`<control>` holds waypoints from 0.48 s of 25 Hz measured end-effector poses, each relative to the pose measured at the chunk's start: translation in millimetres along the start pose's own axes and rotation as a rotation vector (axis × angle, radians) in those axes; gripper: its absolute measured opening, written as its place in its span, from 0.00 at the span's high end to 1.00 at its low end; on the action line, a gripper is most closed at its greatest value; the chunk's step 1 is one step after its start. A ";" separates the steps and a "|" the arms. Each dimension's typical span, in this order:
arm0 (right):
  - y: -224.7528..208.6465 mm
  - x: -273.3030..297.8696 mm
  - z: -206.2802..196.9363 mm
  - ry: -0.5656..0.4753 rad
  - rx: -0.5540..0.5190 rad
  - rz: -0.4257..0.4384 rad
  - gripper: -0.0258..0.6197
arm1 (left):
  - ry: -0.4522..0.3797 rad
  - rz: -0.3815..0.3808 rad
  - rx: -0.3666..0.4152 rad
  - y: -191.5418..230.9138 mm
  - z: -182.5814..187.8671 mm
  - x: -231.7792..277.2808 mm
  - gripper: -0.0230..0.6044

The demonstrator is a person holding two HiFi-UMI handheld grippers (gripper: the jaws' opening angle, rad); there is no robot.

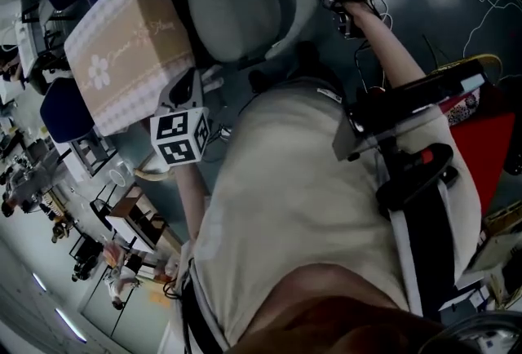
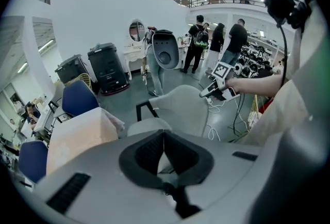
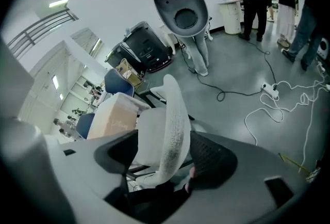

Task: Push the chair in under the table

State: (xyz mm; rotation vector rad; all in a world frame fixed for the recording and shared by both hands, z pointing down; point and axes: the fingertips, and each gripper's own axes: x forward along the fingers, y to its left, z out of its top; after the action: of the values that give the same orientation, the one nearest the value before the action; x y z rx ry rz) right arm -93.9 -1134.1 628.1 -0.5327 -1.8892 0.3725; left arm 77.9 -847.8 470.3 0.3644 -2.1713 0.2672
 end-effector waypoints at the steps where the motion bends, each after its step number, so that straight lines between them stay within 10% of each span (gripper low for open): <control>1: -1.1 5.4 -1.9 0.018 0.004 0.009 0.49 | 0.003 0.003 -0.001 -1.9 0.8 1.2 0.95; 12: -34.2 35.5 -24.2 0.179 0.130 0.103 0.49 | 0.018 0.046 -0.037 -28.6 7.6 19.0 0.95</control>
State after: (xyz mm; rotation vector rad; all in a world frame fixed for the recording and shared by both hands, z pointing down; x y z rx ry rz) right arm -88.9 -1144.3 681.8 -0.5580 -1.6578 0.4957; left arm 71.7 -880.0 483.0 0.2900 -2.1665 0.2544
